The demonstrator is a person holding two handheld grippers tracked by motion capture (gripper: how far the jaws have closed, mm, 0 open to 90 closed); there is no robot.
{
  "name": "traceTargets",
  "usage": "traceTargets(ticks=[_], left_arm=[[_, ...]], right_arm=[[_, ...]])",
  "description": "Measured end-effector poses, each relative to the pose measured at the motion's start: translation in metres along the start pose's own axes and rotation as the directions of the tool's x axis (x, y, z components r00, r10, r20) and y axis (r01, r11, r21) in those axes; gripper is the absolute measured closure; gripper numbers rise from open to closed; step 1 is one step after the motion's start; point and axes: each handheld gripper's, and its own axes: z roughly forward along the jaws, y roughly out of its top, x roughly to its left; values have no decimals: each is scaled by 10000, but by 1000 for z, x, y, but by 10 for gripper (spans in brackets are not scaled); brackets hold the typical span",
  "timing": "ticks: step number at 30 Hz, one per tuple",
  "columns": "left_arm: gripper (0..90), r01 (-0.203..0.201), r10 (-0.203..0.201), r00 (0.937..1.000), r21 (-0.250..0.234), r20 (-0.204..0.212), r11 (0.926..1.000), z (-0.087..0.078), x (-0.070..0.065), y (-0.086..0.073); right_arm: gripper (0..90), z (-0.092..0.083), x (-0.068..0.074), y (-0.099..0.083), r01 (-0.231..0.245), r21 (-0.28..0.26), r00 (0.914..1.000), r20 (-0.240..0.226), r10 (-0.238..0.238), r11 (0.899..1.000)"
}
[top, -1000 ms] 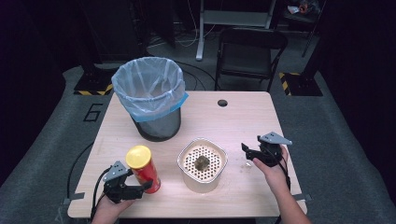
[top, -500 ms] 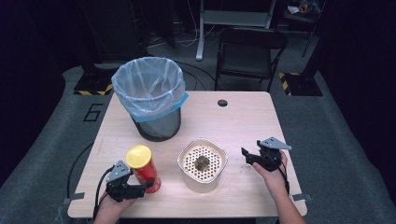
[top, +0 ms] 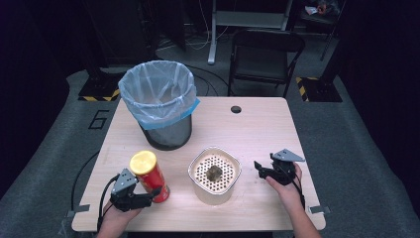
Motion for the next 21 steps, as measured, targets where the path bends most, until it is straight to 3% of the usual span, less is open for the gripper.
traceTargets(ticks=[7,15,21], left_arm=[[238,139,-140,9998,-100,-123,9999,-2,4,5],[239,364,-363,9993,102,-120,9993,-3,11,11],[239,113,-110,9998,231,-148,9997,-4,12,18]], right_arm=[[254,0,-2,-3,34,96,10000,6,-34,9999],[255,1,-1,-5,45,125,10000,-20,-45,9999],[256,1,0,-7,91,177,10000,4,-91,9998]])
